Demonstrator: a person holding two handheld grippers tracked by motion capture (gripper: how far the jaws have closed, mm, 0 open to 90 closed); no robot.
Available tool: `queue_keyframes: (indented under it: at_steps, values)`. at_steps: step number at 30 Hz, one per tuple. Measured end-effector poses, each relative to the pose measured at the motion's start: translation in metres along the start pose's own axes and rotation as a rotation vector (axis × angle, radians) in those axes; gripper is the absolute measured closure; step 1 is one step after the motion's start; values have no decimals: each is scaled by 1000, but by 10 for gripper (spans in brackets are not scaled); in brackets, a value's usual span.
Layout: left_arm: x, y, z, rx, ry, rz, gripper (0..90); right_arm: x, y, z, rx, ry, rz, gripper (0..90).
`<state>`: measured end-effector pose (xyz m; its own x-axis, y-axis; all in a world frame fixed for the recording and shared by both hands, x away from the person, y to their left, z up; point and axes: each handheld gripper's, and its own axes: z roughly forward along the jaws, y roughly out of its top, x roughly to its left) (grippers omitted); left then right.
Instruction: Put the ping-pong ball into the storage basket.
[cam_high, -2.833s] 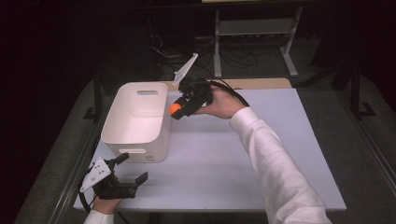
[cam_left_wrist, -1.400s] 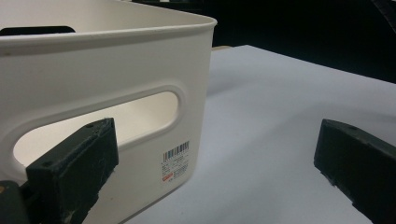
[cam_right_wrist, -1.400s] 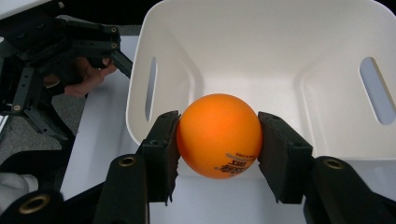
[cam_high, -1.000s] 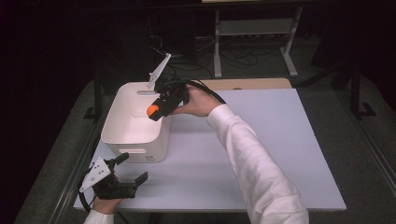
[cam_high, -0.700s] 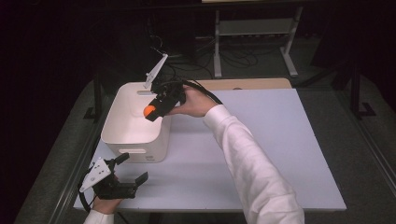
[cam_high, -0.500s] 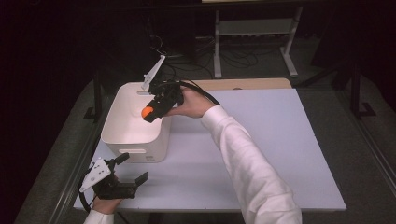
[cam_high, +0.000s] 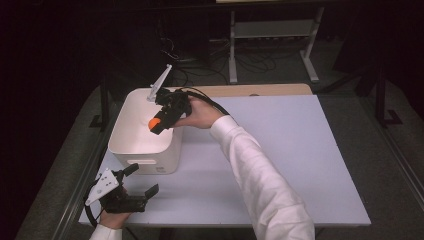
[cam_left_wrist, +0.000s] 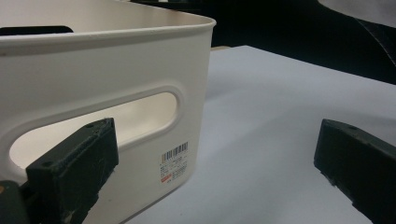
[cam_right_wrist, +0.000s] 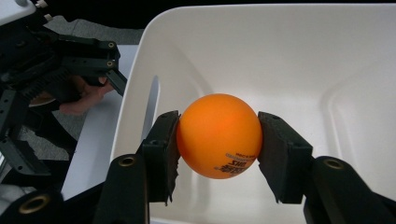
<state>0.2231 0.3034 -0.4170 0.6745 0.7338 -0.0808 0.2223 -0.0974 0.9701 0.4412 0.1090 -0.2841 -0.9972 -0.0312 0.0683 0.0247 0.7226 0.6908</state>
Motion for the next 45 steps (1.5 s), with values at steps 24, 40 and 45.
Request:
queue_keyframes:
  at_steps: [24, 40, 45]
  values:
    - [0, 0, 0, 7, 2, 7, 0, -1, -16, -37, -73, -95, 97, 0]
    - [0, 0, 1, 13, 1, 8, 0, 7, -45, -66, -126, -148, 107, 0]
    - [1, 0, 2, 9, 2, 7, 0, 10, -56, -75, -150, -163, 126, 0]
